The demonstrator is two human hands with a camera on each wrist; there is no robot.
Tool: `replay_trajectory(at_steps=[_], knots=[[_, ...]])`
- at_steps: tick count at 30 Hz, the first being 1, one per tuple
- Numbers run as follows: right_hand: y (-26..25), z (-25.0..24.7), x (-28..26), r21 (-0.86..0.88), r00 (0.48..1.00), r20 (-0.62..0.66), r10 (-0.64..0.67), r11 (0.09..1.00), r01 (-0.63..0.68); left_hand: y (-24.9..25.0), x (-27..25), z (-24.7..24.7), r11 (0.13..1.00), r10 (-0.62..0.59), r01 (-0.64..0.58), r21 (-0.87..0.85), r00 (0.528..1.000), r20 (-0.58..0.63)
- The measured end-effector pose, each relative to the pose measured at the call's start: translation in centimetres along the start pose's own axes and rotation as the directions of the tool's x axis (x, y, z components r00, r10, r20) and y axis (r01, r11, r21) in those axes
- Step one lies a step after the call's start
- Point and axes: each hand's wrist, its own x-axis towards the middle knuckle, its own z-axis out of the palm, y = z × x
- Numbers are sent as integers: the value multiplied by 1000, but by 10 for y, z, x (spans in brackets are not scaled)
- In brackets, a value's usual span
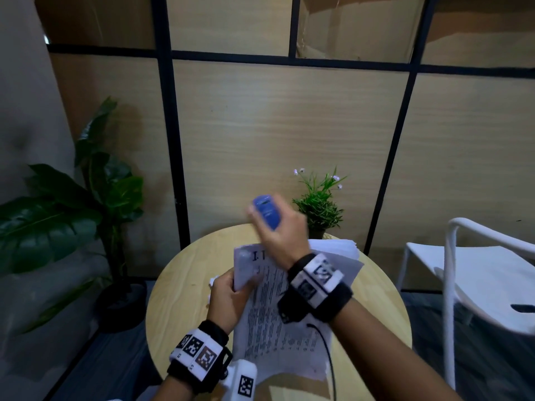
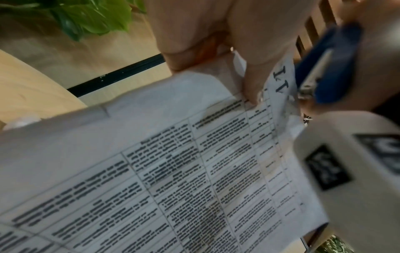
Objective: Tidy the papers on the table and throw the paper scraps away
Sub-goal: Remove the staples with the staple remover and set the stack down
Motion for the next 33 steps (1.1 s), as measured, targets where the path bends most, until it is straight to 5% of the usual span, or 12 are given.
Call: replay_trajectory(at_steps=[3, 6, 8, 12, 14, 17, 20, 27, 30, 33], knots=[[24, -43, 21, 260, 927, -287, 240, 951, -166, -7, 6, -4, 999, -23, 22, -33, 1000, -15], [63, -92, 29, 336, 760, -549, 348, 925, -181, -11, 12, -5, 999, -17, 16, -43, 999, -28], [93, -116, 25, 295, 659, -618, 428, 904, -311, -12, 17, -3, 998, -14, 12, -54, 999, -47], [162, -123, -7, 73, 597, -403, 694, 674, -735, -17, 25, 0, 996, -29, 22, -88, 996, -81], [192, -106, -34, -148, 575, -228, 786, 556, -818, -19, 28, 1, 993, -45, 35, -108, 995, -85], [241, -80, -74, -504, 540, 4, 842, 468, -726, -22, 31, 2, 992, -57, 48, -118, 996, -75], [283, -68, -106, -729, 465, 94, 881, 379, -570, -24, 35, -1, 993, -41, 33, -114, 997, -67], [302, -58, -131, -842, 301, 146, 942, 278, -463, -31, 42, -4, 995, 3, -12, -100, 996, -89], [299, -58, -127, -866, 305, 135, 943, 261, -426, -33, 43, -5, 994, -1, -10, -105, 995, -102], [288, -53, -118, -818, 429, 137, 893, 346, -459, -30, 46, -7, 993, -14, -2, -118, 991, -136]])
